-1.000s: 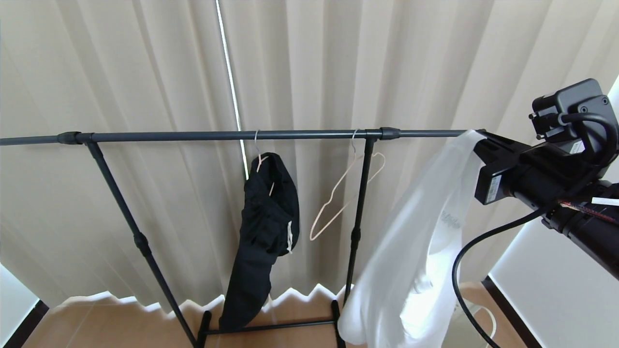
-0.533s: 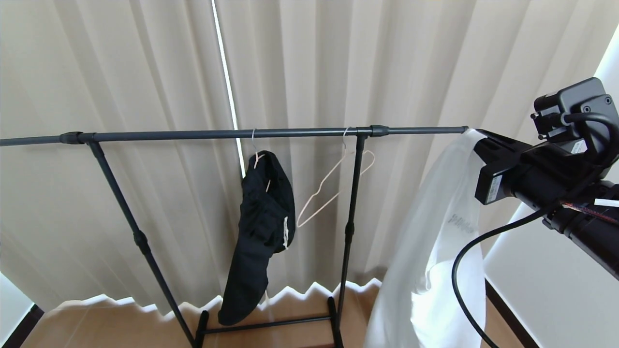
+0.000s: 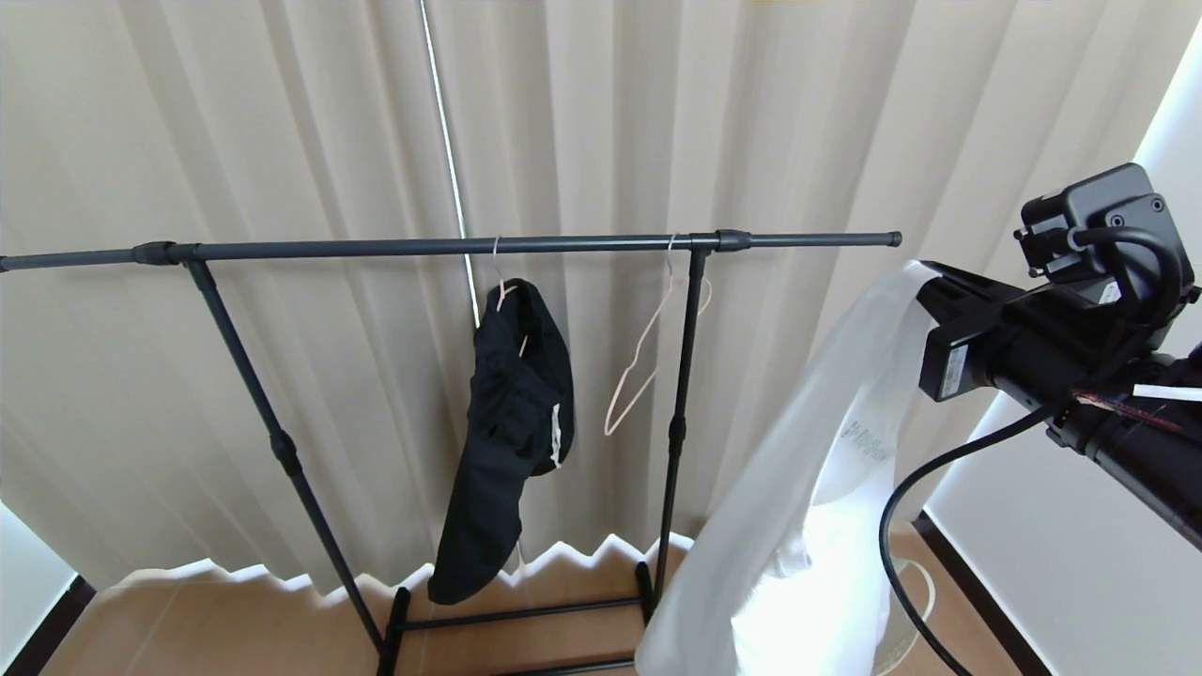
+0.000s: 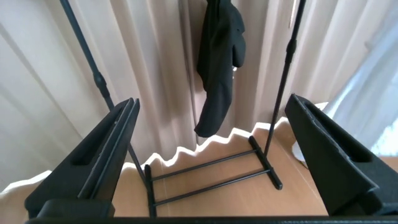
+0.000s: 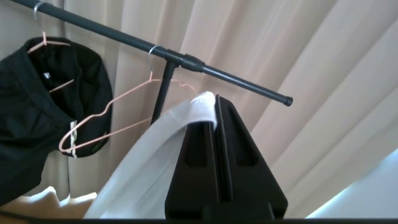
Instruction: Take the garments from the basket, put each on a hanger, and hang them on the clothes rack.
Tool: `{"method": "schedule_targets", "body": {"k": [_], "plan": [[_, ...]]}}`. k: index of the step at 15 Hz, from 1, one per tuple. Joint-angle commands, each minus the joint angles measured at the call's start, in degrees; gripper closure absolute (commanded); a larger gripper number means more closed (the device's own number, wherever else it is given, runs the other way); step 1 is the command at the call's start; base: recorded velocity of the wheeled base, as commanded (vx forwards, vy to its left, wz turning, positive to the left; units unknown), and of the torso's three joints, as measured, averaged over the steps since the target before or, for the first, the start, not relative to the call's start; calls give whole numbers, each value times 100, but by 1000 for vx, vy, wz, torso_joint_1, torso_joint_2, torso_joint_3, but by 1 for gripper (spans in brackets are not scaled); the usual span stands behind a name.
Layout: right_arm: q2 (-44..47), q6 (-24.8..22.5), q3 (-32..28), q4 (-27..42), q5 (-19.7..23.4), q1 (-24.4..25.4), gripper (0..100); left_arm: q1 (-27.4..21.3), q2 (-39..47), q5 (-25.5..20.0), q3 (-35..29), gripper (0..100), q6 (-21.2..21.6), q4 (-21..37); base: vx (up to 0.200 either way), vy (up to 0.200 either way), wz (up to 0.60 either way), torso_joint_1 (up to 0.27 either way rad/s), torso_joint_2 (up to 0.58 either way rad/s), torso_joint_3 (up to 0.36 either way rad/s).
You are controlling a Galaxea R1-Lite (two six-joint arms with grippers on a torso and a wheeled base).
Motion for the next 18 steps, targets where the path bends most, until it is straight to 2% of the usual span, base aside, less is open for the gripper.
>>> {"method": "schedule_targets", "body": {"k": [1, 5, 7, 10, 11, 12, 13, 14, 15, 16, 18], "plan": [[6, -1, -1, -24, 1, 7, 100, 1, 7, 1, 1, 0, 2, -1, 0, 0, 0, 0, 0, 0], [94, -18, 51, -24, -17, 7, 100, -7, 7, -25, -8, 0, 55, -1, 0, 0, 0, 0, 0, 0], [200, -18, 86, -7, -61, 7, 100, -25, 113, -78, -35, 0, 222, 70, 0, 0, 0, 0, 0, 0], [534, 78, -98, 116, -96, -2, 100, -51, 1862, -175, -158, 0, 160, 281, 0, 0, 0, 0, 0, 0], [595, 192, -177, 213, -105, -28, 100, -95, 2169, -306, -307, 0, 143, 272, 0, 0, 0, 0, 0, 0], [683, 447, -379, 626, -122, -142, 100, -95, 2934, -764, -878, 0, 37, 307, 0, 0, 0, 0, 0, 0], [674, 904, -828, 1628, -122, -256, 100, -122, 4226, -931, -1748, 0, -604, 281, 0, 0, 0, 0, 0, 0], [674, 1405, -1241, 2428, -122, -292, 100, -324, 5087, -931, -2355, 0, -1158, 281, 0, 0, 0, 0, 0, 0], [692, 2038, -1786, 3412, -114, -309, 100, -842, 5958, -904, -2961, 0, -1756, 298, 0, 0, 0, 0, 0, 0], [718, 2486, -2207, 4151, -96, -309, 100, -1229, 6564, -878, -3304, 0, -2072, 298, 0, 0, 0, 0, 0, 0], [903, 3137, -2779, 4880, -70, -309, 100, -2055, 7601, -623, -3743, 0, -2107, 237, 0, 0, 0, 0, 0, 0]]}}
